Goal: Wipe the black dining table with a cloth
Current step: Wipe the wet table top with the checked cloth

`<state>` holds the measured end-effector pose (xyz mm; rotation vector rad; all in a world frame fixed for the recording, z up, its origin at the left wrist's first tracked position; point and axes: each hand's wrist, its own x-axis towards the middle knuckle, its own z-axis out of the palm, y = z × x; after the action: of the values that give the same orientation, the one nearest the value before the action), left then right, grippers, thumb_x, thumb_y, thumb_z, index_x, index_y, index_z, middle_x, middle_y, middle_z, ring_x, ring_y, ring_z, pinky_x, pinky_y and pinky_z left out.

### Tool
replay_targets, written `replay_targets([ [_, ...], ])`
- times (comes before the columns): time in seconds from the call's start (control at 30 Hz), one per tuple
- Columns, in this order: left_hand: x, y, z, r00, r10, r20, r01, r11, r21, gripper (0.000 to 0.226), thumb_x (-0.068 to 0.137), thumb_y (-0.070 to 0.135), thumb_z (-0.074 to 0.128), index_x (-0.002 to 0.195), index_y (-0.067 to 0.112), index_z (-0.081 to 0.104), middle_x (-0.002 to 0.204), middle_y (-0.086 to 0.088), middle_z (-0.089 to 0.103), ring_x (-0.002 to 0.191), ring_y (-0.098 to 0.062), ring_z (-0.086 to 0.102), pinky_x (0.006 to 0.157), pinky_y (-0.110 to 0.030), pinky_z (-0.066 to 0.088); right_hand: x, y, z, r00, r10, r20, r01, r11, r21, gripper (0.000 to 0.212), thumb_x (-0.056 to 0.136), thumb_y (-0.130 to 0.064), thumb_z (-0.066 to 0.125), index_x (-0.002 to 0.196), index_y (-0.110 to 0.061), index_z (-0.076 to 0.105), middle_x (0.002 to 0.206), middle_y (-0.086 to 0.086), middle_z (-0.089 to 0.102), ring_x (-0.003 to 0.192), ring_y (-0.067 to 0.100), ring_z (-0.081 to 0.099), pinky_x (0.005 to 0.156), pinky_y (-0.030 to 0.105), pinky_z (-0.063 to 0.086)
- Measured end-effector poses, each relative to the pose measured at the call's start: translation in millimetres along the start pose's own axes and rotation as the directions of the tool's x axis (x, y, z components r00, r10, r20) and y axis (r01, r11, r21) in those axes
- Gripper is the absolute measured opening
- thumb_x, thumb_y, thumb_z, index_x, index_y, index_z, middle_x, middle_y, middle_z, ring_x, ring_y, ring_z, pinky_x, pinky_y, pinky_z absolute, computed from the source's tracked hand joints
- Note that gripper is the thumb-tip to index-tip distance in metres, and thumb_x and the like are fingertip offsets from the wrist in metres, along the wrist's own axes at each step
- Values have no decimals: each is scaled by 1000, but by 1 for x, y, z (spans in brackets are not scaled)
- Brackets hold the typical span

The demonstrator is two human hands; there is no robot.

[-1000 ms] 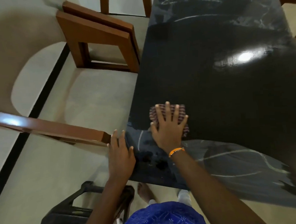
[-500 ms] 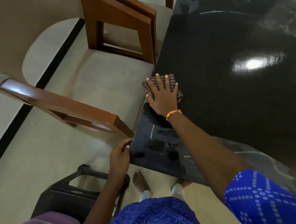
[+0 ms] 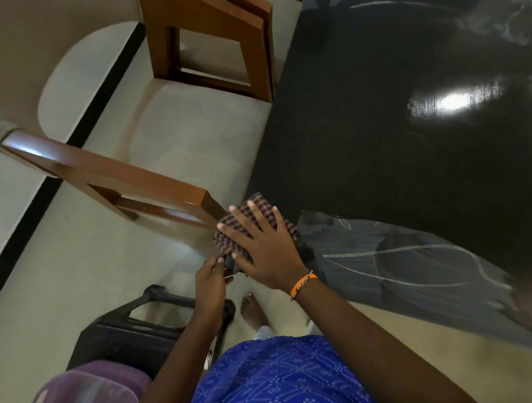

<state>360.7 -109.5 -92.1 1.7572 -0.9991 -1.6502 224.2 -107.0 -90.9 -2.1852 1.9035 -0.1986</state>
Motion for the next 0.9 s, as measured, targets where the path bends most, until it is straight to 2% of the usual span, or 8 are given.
replay_targets([
  [0.1,-1,0,1,999,-42,-7,42,999,-20,25,99,16,36,99,15,61,87,-5,64,77,-18,58,69,-24,49,-6,22,-7,995,95,-16,-95,995,-13,58,89,-43,41,145,-38,28,158,-2,21,147,29,13,114,59,10],
  [0.23,4,-6,-3,999,-49,0,49,999,18,26,99,20,37,103,15,62,83,-6,66,70,-17,59,66,-25,51,-31,81,-21,935,347,-73,-350,936,-37,61,87,-44,41,146,-42,24,159,-6,19,147,27,14,112,59,14],
  [0.3,8,-9,-5,998,-65,-1,65,998,29,25,98,19,39,105,14,63,82,-7,66,69,-17,60,65,-24,51,-51,115,-30,870,484,-95,-489,871,-46,61,87,-45,39,146,-42,23,159,-6,18,147,27,14,112,61,16],
  [0.4,11,-10,-8,995,-93,37,94,996,-14,24,98,20,41,105,15,63,82,-8,67,68,-16,61,66,-25,51,-81,148,-38,730,668,-146,-676,737,-9,60,88,-46,35,147,-38,23,160,-3,16,147,29,11,112,63,15],
  [0.47,12,-9,-10,992,-101,71,103,994,-34,24,98,20,41,107,15,62,83,-8,66,68,-15,61,68,-25,51,-87,151,-38,653,740,-159,-746,665,30,59,91,-44,38,147,-36,23,160,-1,15,147,31,9,112,65,13],
  [0.57,11,-7,-10,992,-98,78,102,994,-45,23,98,21,41,106,15,62,81,-7,67,67,-14,62,69,-25,52,-76,129,-32,591,791,-157,-793,605,65,62,92,-41,46,148,-34,22,161,2,12,147,33,5,111,67,8],
  [0.67,10,-4,-7,993,-96,75,101,993,-61,23,98,21,41,105,14,62,80,-7,66,66,-15,60,69,-26,52,-57,86,-22,641,751,-157,-758,651,17,64,90,-43,44,149,-35,20,161,2,11,147,33,5,111,65,7],
  [0.9,-1,-4,-7,982,-153,114,171,972,-163,29,96,23,41,110,12,64,93,-7,68,82,-17,61,78,-29,49,-7,-38,12,915,394,-82,-395,919,-1,61,89,-46,34,147,-33,25,159,4,18,146,32,14,110,66,9],
])
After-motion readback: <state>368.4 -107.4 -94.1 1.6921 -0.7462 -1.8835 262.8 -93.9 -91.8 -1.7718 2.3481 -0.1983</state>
